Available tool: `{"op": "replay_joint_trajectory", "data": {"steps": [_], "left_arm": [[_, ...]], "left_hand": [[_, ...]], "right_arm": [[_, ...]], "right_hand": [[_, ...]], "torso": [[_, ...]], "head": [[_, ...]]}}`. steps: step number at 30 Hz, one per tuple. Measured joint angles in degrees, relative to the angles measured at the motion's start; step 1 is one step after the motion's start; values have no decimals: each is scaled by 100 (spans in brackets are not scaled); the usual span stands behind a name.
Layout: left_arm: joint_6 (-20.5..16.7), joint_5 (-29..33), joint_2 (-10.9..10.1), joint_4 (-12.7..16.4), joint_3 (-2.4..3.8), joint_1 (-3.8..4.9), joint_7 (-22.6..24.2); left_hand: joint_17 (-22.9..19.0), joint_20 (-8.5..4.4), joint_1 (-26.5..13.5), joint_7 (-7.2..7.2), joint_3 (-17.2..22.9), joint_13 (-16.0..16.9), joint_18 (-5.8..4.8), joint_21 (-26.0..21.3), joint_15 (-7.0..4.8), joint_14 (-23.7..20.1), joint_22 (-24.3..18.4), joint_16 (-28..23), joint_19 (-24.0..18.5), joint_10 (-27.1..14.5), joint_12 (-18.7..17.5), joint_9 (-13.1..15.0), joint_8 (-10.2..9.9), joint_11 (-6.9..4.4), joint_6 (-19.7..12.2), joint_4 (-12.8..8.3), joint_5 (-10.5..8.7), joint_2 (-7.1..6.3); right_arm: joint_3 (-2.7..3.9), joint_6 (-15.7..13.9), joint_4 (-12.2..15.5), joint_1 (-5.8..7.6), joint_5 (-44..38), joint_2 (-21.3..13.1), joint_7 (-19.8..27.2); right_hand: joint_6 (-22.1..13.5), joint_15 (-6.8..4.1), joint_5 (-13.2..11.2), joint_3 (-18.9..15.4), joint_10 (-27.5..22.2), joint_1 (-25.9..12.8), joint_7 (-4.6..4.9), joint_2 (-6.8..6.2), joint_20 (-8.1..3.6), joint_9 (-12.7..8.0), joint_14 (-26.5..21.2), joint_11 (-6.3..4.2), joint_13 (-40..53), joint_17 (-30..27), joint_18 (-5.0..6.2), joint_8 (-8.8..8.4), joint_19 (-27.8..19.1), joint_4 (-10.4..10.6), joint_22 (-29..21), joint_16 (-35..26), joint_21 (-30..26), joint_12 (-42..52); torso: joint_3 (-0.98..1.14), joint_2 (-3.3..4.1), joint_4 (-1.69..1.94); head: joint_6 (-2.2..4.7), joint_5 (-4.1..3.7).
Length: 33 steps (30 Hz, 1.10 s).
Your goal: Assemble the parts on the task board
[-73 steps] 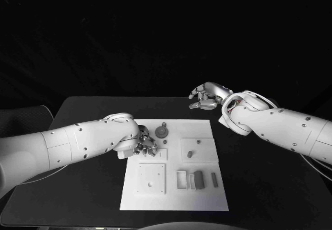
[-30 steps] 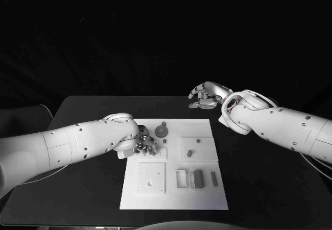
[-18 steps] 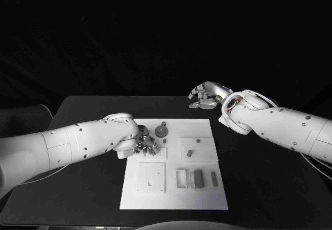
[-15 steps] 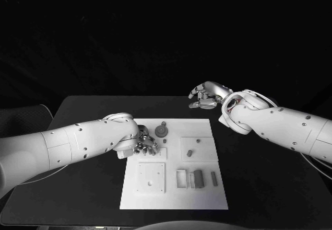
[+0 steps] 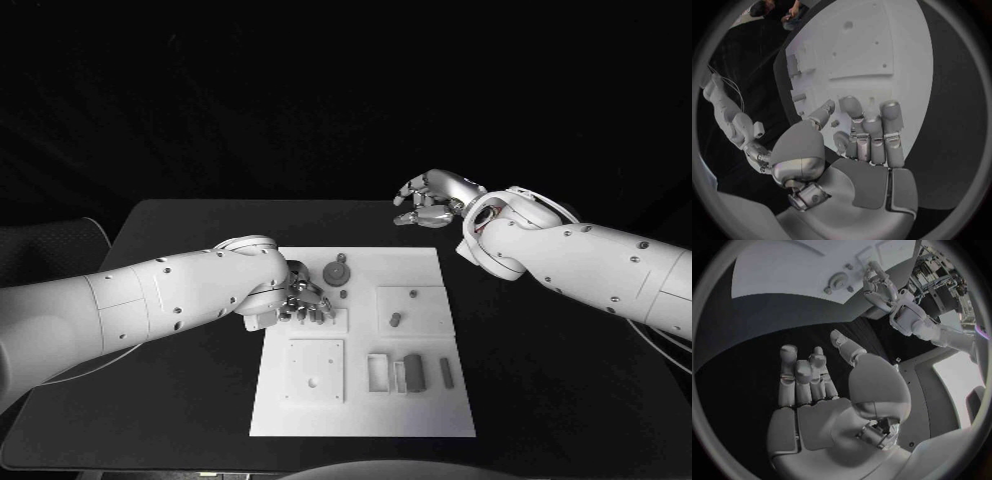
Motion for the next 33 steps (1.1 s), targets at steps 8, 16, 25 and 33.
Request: {"op": "replay_joint_trajectory", "data": {"steps": [8, 16, 25, 33], "left_arm": [[-5, -4, -5, 0, 0, -1, 8], [-49, -24, -31, 5, 0, -2, 30], [-80, -41, -33, 6, -1, -4, 45], [-104, -43, -42, 3, -1, -5, 59]], "left_hand": [[-7, 16, -65, 0, -269, -3, 0, 0, -10, -28, -1, 45, -65, 0, 26, 38, 0, 0, 0, -127, 0, 56], [-15, 16, 10, -1, -350, -6, 0, 0, -7, -30, -1, 45, -65, -1, 26, 51, 1, 0, 1, -208, 0, 131], [-23, 18, 12, -2, -390, -8, 0, 0, 0, -37, -2, 45, -65, -14, 47, 52, 0, -14, 2, -248, 0, 178], [-50, 18, 142, -2, -429, -28, 0, 0, 1, -39, -2, 45, -64, -16, 47, 58, 0, -16, 2, -425, 0, 360]], "right_arm": [[0, 3, 1, 0, 0, -4, -2], [0, 11, -5, 0, 0, -3, -6], [0, 18, -6, 0, 0, -3, -9], [0, 26, -10, 0, 0, -4, -13]], "right_hand": [[0, 7, 0, 0, 1, 0, 0, 0, 0, 0, -7, -1, -5, 0, 0, 0, -1, 0, 0, 0, 0, 0], [0, -8, 0, 0, 2, 0, 1, 0, 1, 1, 8, -1, -6, 0, 0, 0, -1, 0, 0, 0, 0, 0], [-1, -7, 0, 0, 0, 0, 1, 0, 1, 1, 8, -4, -12, 4, 0, 0, -2, 0, 0, 0, 0, 0], [-4, -4, 0, 0, -12, 0, 4, 0, 10, 0, 4, -20, -11, 4, 0, 0, -11, 0, 0, 0, 0, 0]], "torso": [[1, 0, -1], [0, 1, -1], [-1, 1, 0], [-3, 1, 2]], "head": [[-3, 2], [-4, 2], [-4, -4], [-7, -5]]}}
